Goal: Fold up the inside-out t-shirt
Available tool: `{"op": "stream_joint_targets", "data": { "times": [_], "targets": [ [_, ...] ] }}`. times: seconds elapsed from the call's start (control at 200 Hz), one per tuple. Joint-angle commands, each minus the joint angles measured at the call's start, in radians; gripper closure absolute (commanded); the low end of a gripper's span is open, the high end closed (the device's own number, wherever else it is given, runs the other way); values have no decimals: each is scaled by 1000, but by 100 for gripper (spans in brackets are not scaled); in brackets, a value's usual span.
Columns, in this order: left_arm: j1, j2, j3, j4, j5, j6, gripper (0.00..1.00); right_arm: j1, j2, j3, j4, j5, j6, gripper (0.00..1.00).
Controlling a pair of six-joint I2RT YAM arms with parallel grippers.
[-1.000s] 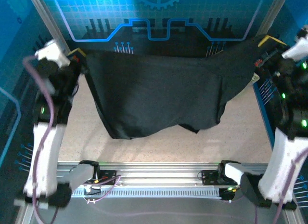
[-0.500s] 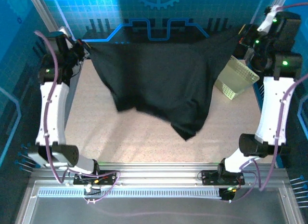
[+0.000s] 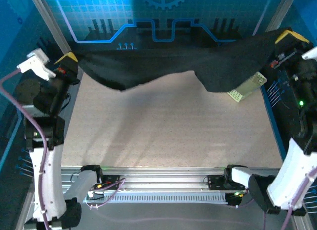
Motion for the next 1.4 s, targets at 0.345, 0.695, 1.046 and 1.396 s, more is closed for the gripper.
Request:
{"op": "stream_joint_targets", "data": {
  "times": [0.345, 0.695, 1.046, 1.396],
  "targets": [
    [14, 78, -15, 67, 5, -33, 100, -11, 124, 101, 97, 19, -20, 100],
    [11, 468, -157, 114, 85, -100, 100, 131, 483, -129, 238, -30, -121, 100],
    [9, 1117, 328, -207, -19, -27, 40, 230, 1315, 642, -62, 69, -116, 31],
    [-42, 894, 192, -286, -154, -31, 16, 222, 880, -28, 87, 119, -84, 16]
  ]
}}
